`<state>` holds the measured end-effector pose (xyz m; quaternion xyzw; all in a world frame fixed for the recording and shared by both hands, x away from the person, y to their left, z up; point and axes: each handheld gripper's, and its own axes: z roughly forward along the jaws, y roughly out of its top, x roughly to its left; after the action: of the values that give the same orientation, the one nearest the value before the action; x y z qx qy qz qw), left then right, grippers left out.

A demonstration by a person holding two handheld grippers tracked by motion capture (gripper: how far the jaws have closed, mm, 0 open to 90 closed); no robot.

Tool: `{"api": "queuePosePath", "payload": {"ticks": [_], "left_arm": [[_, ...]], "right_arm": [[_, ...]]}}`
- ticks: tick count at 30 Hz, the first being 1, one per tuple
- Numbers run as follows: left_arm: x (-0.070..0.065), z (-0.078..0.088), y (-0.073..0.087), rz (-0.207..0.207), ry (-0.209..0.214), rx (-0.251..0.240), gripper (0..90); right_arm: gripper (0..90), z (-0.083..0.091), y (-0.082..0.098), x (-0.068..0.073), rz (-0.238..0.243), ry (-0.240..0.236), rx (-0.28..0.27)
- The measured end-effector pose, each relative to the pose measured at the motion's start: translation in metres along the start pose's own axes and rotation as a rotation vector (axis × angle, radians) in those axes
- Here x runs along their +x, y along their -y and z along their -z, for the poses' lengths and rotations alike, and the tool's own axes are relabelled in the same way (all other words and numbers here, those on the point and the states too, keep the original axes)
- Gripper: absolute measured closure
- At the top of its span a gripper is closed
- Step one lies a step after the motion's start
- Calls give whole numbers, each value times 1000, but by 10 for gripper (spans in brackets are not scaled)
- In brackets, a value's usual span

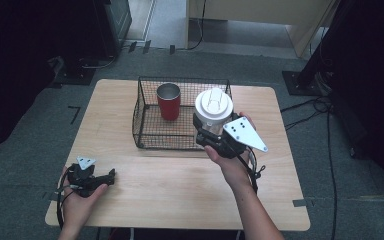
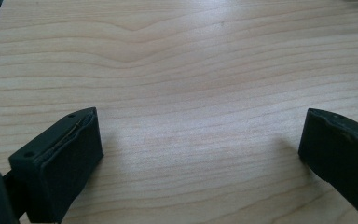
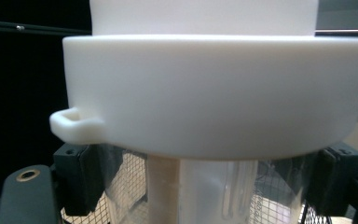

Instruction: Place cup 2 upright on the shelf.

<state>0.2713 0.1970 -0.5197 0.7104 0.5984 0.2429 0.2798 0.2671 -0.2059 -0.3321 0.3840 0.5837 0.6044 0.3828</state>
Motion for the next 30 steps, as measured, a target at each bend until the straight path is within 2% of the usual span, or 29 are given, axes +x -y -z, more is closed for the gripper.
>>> {"api": "queuePosePath", "payload": {"ticks": [12,17,26,30], "left_arm": [[0,0,0,0,0,0,1],[0,0,0,0,0,0,1],[0,0,0,0,0,-1,0],[0,0,0,0,0,-1,1]], "right_arm": [[165,-26,1,-3,1,22,14],[165,-38,4,-6,-7,49,29],[165,-60,11,-13,-14,73,32],[165,-71,16,-18,-24,82,18]]}}
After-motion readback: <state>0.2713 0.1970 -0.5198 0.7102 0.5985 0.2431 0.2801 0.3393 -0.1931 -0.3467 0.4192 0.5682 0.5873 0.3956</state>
